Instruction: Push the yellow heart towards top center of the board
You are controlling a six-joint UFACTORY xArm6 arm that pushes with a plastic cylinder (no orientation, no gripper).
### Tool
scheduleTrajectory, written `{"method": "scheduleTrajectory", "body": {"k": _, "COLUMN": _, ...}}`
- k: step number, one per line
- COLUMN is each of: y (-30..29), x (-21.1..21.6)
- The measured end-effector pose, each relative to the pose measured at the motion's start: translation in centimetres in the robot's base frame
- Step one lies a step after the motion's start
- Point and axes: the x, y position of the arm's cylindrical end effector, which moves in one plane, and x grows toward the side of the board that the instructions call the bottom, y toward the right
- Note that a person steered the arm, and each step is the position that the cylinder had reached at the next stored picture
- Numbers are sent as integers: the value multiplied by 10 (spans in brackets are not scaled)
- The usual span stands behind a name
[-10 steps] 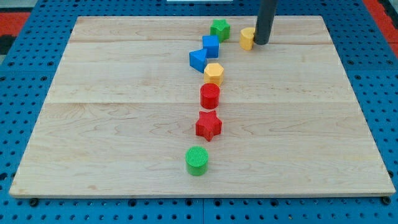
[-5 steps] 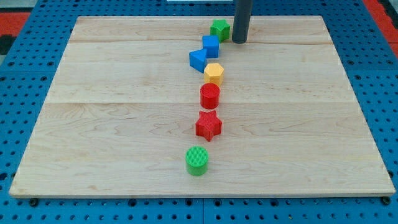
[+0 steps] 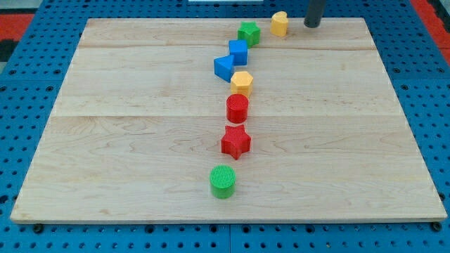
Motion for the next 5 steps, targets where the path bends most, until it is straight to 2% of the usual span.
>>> {"method": "scheduleTrajectory", "body": {"k": 1, "y": -39, "x": 0}}
{"method": "scheduleTrajectory", "body": {"k": 2, "y": -6, "x": 4}}
{"method": "scheduleTrajectory", "body": {"k": 3, "y": -5, "x": 20}}
{"method": "scheduleTrajectory", "body": {"k": 5, "y": -49, "x": 20}}
